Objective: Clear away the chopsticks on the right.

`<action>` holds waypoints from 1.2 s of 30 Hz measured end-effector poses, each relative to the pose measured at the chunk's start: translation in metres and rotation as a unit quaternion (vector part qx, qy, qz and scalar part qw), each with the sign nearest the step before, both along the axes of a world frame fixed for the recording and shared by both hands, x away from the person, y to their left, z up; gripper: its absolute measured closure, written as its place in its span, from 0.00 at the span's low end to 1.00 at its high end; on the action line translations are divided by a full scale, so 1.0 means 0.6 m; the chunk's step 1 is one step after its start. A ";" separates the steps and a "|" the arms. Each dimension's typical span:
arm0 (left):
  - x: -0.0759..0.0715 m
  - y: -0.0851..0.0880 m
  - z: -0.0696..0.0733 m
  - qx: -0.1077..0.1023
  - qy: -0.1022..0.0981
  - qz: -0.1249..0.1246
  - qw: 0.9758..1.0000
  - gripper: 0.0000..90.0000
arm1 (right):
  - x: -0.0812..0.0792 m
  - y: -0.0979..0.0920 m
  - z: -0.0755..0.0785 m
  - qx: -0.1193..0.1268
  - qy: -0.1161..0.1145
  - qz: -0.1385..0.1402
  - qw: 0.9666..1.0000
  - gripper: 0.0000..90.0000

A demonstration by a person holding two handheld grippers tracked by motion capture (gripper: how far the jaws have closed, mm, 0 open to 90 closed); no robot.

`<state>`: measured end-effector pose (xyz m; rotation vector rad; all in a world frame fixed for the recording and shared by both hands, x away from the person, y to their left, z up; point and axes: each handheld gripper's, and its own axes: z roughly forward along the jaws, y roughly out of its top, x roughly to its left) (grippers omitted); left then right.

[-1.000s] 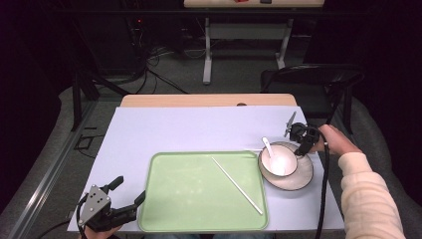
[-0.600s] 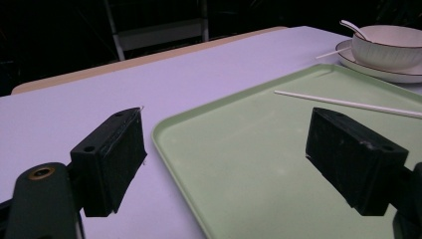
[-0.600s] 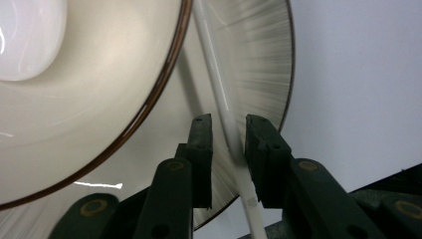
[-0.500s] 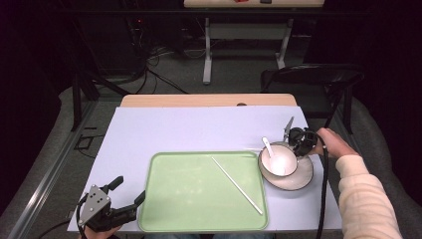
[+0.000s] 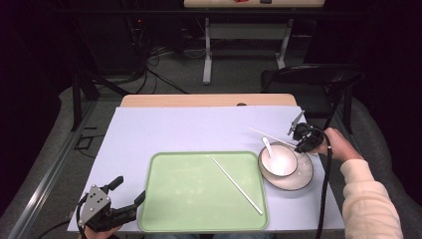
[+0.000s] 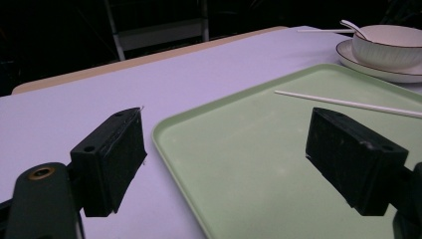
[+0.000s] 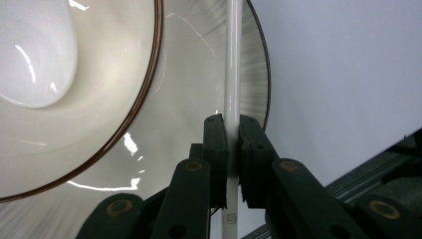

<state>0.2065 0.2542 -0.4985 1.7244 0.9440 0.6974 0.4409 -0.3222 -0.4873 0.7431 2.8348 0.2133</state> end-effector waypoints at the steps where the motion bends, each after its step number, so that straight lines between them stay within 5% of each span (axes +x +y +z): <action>1: 0.000 0.000 0.000 0.000 0.000 0.000 1.000 0.17 | 0.000 0.000 0.000 0.000 0.000 0.000 1.000 0.93; 5: 0.000 -0.001 0.000 0.001 0.000 -0.001 1.000 0.17 | -0.012 -0.002 0.021 0.006 -0.004 -0.047 0.999 0.93; 8: 0.000 -0.001 0.000 0.001 0.000 -0.001 1.000 0.17 | -0.022 0.004 0.046 0.014 -0.014 -0.098 0.995 0.93; 12: 0.000 -0.001 0.000 0.000 0.000 -0.001 1.000 0.17 | -0.032 0.016 0.064 0.022 -0.015 -0.122 0.992 0.93; 15: 0.000 -0.001 0.000 0.000 0.000 0.000 1.000 0.17 | -0.044 0.029 0.081 0.028 -0.021 -0.153 0.988 0.93; 16: 0.000 -0.001 0.000 0.000 0.000 -0.001 1.000 0.17 | -0.053 0.039 0.096 0.037 -0.026 -0.181 0.982 0.93; 18: 0.000 -0.001 0.000 0.001 0.000 -0.002 1.000 0.17 | -0.055 0.041 0.101 0.041 -0.031 -0.188 0.981 0.93; 21: 0.000 -0.001 0.000 0.002 0.000 -0.001 1.000 0.17 | -0.069 0.050 0.125 0.063 -0.042 -0.221 0.972 0.93; 27: 0.000 -0.002 0.000 0.003 0.000 -0.002 1.000 0.17 | -0.093 0.072 0.147 0.077 -0.054 -0.245 0.965 0.94; 36: 0.000 -0.002 0.000 0.003 0.001 -0.001 1.000 0.17 | -0.128 0.115 0.161 0.105 -0.072 -0.244 0.961 0.94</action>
